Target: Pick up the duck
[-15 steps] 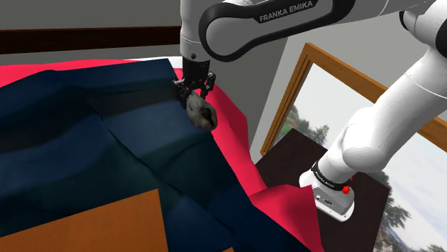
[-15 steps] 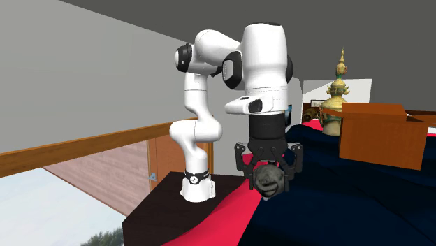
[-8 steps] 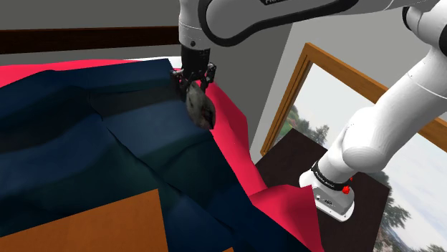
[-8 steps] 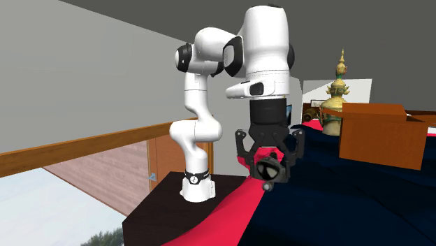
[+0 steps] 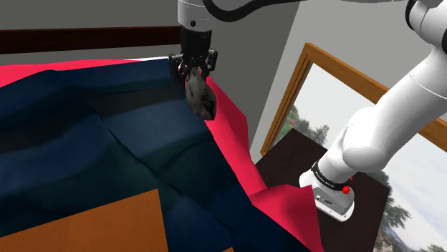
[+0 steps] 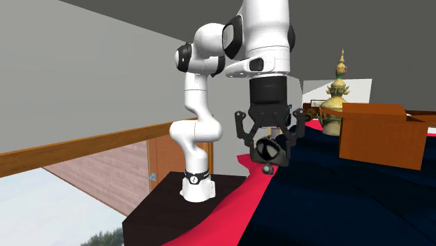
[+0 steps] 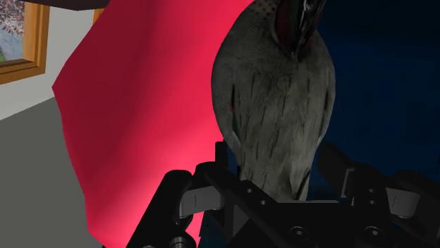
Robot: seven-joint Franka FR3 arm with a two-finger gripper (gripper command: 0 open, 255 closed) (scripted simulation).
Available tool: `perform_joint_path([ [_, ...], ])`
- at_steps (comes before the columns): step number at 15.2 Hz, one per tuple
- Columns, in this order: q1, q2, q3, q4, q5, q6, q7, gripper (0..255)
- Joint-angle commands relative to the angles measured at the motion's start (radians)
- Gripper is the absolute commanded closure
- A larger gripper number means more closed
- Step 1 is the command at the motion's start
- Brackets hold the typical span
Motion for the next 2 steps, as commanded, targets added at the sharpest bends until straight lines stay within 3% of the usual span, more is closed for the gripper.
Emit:
perform_joint_path([
  [1, 0.001, 0.003, 0.001, 0.018, -0.001, -0.015, 0.003, 255],
  [2, 0.001, 0.003, 0.001, 0.018, -0.001, -0.015, 0.003, 255],
])
